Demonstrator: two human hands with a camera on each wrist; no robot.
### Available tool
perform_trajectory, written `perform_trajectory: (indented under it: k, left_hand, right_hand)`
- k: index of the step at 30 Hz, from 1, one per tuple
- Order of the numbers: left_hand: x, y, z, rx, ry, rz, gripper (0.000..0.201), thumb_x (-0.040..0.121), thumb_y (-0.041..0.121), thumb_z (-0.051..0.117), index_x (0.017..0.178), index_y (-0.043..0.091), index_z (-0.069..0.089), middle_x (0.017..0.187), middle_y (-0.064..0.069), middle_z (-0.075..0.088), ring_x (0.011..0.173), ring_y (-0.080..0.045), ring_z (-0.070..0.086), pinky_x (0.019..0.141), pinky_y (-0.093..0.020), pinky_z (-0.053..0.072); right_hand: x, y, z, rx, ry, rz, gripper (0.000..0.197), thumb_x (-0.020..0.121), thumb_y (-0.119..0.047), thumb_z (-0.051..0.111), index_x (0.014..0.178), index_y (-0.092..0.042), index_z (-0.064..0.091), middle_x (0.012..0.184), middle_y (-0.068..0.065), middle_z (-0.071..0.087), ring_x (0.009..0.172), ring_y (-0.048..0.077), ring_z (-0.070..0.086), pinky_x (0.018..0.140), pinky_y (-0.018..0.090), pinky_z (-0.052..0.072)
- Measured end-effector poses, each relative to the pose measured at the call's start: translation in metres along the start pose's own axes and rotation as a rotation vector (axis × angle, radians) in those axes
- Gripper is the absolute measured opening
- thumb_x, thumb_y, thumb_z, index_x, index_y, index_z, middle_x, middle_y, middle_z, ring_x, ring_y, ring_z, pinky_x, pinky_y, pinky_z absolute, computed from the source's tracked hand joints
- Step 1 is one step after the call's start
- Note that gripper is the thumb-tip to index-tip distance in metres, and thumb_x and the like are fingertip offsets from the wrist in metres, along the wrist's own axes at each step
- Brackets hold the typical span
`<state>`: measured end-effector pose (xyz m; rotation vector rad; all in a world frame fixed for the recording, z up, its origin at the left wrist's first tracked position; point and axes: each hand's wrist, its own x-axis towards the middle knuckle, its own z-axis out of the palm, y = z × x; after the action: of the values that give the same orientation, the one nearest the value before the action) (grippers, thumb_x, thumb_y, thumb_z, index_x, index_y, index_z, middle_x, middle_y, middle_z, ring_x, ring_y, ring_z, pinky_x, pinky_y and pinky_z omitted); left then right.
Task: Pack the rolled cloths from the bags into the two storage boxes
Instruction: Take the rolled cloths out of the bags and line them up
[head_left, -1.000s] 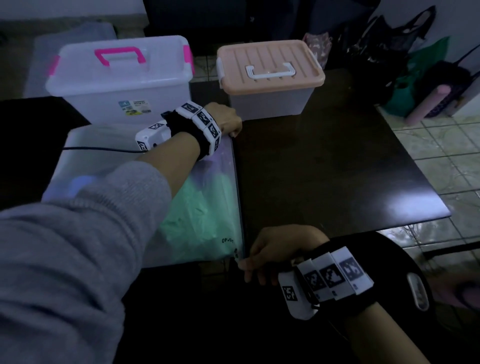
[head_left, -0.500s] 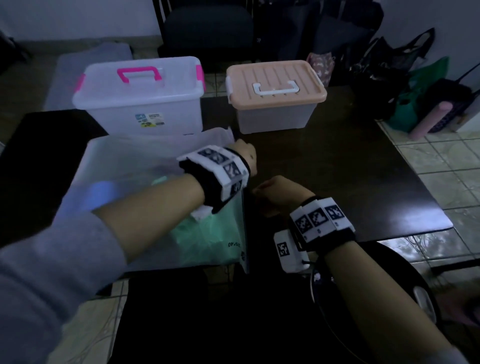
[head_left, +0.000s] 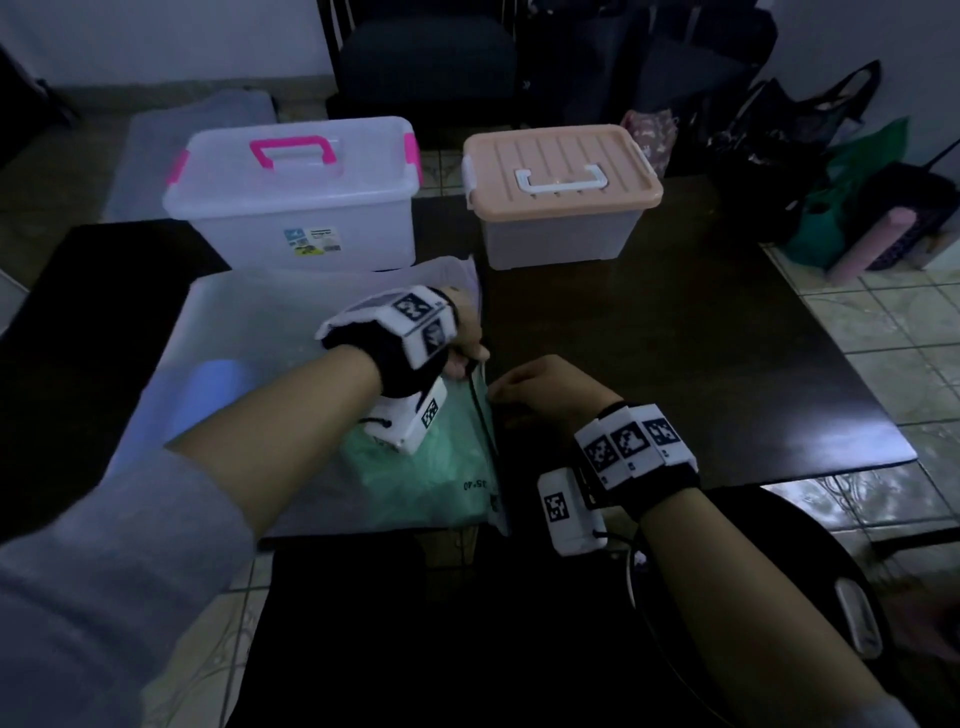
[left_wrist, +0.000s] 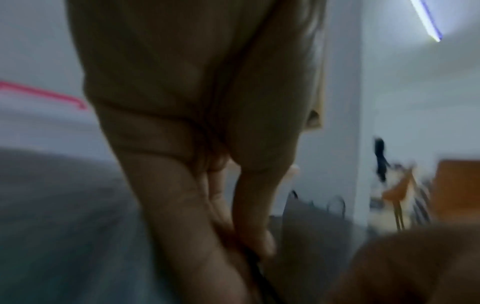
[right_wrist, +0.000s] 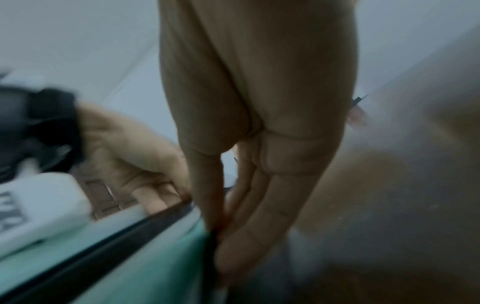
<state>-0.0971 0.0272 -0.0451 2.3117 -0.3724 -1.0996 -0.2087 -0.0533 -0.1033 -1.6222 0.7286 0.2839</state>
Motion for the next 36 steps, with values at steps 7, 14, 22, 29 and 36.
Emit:
perform_trajectory:
  k: [7, 14, 22, 29, 36]
  left_hand:
    - [0.001, -0.023, -0.013, -0.613, -0.049, 0.012, 0.027, 0.09, 0.006, 0.037, 0.066, 0.011, 0.047, 0.062, -0.005, 0.047, 0.057, -0.016, 0.045, 0.054, -0.025, 0.047]
    - [0.011, -0.048, -0.015, -0.896, 0.208, 0.162, 0.026, 0.093, 0.029, 0.056, 0.1, 0.005, 0.064, 0.09, -0.011, 0.066, 0.081, -0.024, 0.063, 0.084, -0.038, 0.053]
    - [0.013, -0.058, -0.042, -0.936, 0.477, 0.141, 0.024, 0.094, 0.022, 0.051, 0.07, 0.017, 0.052, 0.071, -0.001, 0.051, 0.063, -0.015, 0.047, 0.06, -0.025, 0.043]
    - [0.033, -0.076, -0.031, -0.963, 0.391, 0.117, 0.037, 0.076, 0.038, 0.058, 0.101, 0.013, 0.068, 0.108, -0.008, 0.068, 0.102, -0.025, 0.063, 0.096, -0.045, 0.049]
    - [0.028, -0.066, -0.02, -0.912, 0.412, 0.129, 0.02, 0.093, 0.024, 0.049, 0.075, 0.019, 0.057, 0.085, -0.004, 0.06, 0.092, -0.022, 0.057, 0.085, -0.036, 0.047]
  right_hand:
    - [0.007, -0.012, 0.017, -0.065, -0.006, 0.069, 0.025, 0.097, -0.027, 0.047, 0.104, -0.004, 0.058, 0.079, 0.007, 0.055, 0.068, 0.019, 0.055, 0.061, 0.031, 0.05]
    - [0.024, -0.009, 0.008, -0.276, 0.221, -0.091, 0.035, 0.095, -0.019, 0.054, 0.06, -0.014, 0.049, 0.063, 0.003, 0.048, 0.065, 0.021, 0.051, 0.073, 0.039, 0.053]
    - [0.022, 0.001, -0.014, 0.029, 0.181, 0.097, 0.017, 0.091, -0.016, 0.061, 0.079, -0.005, 0.064, 0.076, 0.013, 0.058, 0.063, 0.019, 0.054, 0.062, 0.03, 0.05]
    - [0.022, 0.001, -0.018, -0.042, 0.207, 0.128, 0.023, 0.093, -0.014, 0.058, 0.086, 0.007, 0.064, 0.077, 0.015, 0.056, 0.063, 0.02, 0.054, 0.053, 0.029, 0.052]
    - [0.024, -0.043, -0.013, -0.237, 0.479, -0.206, 0.022, 0.099, -0.019, 0.042, 0.098, -0.006, 0.06, 0.09, 0.003, 0.056, 0.083, 0.017, 0.055, 0.073, 0.03, 0.045]
